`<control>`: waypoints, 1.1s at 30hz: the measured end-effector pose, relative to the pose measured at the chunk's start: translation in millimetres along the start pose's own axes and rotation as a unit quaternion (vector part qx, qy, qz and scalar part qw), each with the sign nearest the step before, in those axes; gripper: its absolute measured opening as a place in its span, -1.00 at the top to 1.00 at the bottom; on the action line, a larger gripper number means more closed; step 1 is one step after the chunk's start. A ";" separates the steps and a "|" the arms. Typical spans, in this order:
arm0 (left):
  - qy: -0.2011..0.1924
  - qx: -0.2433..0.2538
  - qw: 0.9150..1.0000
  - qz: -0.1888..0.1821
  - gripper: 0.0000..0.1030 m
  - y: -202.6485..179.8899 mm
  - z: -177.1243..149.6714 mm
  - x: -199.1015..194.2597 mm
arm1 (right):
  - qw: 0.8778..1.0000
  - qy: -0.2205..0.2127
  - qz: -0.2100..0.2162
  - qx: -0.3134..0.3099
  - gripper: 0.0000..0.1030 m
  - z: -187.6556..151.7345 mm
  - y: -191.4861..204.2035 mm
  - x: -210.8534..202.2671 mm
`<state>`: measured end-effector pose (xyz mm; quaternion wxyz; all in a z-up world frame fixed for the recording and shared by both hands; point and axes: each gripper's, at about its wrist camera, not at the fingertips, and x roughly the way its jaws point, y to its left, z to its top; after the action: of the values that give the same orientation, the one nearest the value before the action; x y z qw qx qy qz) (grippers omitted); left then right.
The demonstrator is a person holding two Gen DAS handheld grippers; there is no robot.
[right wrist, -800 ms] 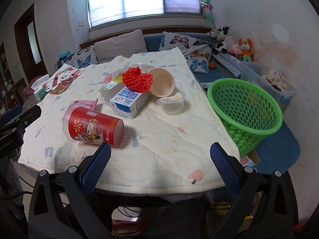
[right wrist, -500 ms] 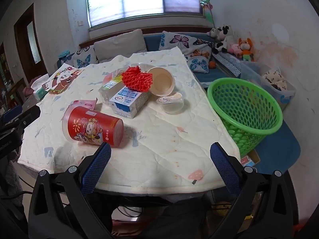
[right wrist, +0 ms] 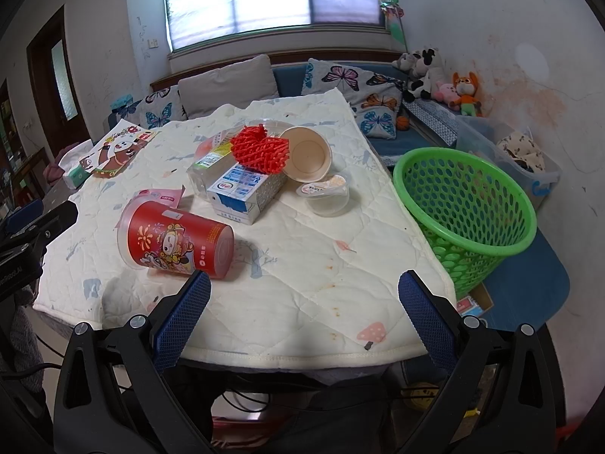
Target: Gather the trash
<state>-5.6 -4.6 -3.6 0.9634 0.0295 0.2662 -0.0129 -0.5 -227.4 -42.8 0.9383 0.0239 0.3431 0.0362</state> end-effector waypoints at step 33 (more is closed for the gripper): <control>0.011 0.000 1.000 -0.017 -0.88 -2.0 -2.6 18.1 | 1.000 0.005 0.000 -0.001 -0.92 -2.2 1.1 6.2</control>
<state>8.5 -6.6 -15.3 0.9599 0.0257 0.2777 -0.0287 2.8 -225.7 -48.4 0.9366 0.0221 0.3477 0.0364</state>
